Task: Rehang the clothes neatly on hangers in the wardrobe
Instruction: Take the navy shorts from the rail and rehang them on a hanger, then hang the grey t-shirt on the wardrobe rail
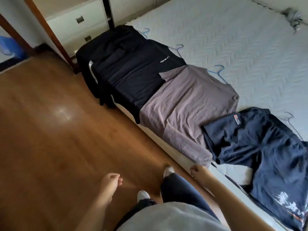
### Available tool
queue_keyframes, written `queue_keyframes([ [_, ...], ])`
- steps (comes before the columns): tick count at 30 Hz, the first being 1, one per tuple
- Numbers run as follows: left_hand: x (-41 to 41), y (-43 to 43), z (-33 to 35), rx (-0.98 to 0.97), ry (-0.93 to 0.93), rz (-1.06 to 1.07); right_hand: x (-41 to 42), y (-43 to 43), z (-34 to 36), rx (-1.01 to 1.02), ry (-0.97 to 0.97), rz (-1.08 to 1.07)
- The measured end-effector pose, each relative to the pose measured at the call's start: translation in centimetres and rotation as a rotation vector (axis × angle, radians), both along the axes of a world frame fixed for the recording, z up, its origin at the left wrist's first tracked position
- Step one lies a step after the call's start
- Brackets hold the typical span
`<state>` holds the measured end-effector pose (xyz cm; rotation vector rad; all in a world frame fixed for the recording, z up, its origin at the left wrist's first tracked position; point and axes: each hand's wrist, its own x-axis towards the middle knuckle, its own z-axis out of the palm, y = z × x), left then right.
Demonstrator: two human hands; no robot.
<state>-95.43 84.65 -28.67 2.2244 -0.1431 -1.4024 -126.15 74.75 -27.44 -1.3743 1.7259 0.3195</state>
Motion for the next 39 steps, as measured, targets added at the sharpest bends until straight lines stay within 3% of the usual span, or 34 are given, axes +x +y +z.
queue_keyframes([
  [3,0.6,-1.2,-1.4,0.089,0.164,0.162,2.2,-2.8,-0.6,0.023,0.020,0.039],
  [6,0.7,-4.4,-2.3,0.162,0.241,0.122,3.6,-5.7,-2.4,0.097,0.054,0.009],
  [12,5.2,-14.7,-1.1,0.097,0.042,-0.127,6.6,-14.5,-4.4,0.176,0.019,-0.093],
  [20,8.0,-31.2,0.3,0.021,-0.129,-0.373,7.7,-25.6,-4.5,0.120,-0.099,-0.305],
  [25,6.4,-39.4,-1.7,0.109,-0.131,-0.803,5.7,-28.5,-3.3,0.071,-0.220,-0.807],
  [31,3.2,-53.3,-3.4,0.075,-0.246,-1.284,2.5,-31.8,-2.3,-0.019,-0.129,-1.123],
  [39,-4.4,-68.4,-6.8,-0.119,-0.360,-1.358,0.6,-40.7,-7.0,-0.064,-0.165,-1.124],
])
